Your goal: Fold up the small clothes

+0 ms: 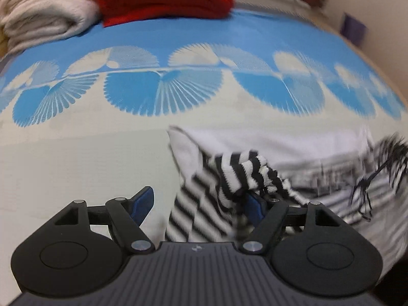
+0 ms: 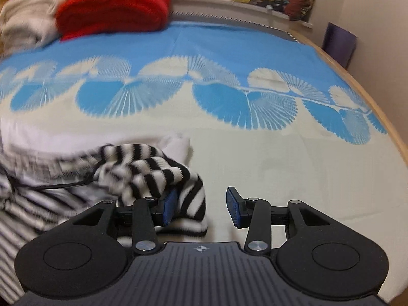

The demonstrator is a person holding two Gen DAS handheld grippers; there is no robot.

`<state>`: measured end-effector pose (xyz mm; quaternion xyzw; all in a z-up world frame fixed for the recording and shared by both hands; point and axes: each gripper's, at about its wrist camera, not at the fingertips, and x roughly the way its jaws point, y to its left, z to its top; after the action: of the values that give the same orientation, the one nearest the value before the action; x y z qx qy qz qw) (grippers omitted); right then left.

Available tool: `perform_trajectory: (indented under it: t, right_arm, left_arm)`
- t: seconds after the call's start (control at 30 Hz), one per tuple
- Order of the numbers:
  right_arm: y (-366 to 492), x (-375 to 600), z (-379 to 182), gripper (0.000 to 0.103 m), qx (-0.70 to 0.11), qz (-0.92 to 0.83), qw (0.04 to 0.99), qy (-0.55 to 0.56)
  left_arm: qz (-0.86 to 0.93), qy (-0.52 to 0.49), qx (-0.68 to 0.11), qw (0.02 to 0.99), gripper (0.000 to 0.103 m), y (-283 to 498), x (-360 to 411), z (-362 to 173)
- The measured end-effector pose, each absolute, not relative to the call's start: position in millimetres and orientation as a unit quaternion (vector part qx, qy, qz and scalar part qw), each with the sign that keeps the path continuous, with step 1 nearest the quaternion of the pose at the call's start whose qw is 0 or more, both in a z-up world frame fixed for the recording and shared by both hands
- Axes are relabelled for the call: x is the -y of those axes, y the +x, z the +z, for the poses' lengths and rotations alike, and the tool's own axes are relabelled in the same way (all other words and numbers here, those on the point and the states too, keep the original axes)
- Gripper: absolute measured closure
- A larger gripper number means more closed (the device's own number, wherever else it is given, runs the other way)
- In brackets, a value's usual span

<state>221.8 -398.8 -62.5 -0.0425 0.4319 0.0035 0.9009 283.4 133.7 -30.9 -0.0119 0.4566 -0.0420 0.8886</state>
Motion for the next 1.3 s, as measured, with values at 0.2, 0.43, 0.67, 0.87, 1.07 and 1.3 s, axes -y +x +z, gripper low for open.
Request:
perform_trajectory:
  t: [0.2,0.43,0.67,0.87,1.07,1.3]
  right_arm:
    - [259.3,399.6,-79.2,0.059,-0.458,0.01,0.889,0.02]
    - [280.3,384.9,-97.3,0.084,-0.481,0.035,0.876,-0.003]
    - [283.7,396.6,-50.7,0.103,-0.344,0.008,0.933,0.104]
    - [301.9,382.5,-65.7,0.103,-0.36,-0.044,0.927,0.1]
    - [297.3,393.5,-43.6,0.103,-0.254,-0.107,0.954,0.114]
    - [316.1,418.0,-71.7,0.096,-0.37,-0.077,0.908,0.182]
  left_arm:
    - [-0.048,-0.049,-0.488,0.87,0.025,318.6,-127.7,-41.9]
    - [-0.07,-0.017,-0.495,0.866,0.099,329.9,-123.8,-55.2]
    - [0.021,-0.11,-0.404,0.908,0.099,329.7,-167.4,-29.6]
    - [0.029,-0.107,-0.419,0.901,0.099,343.9,-157.3,-42.6]
    - [0.057,-0.116,-0.358,0.925,0.099,350.7,-158.3,-28.9]
    - [0.059,-0.084,-0.485,0.868,0.056,370.8,-152.2,-66.6]
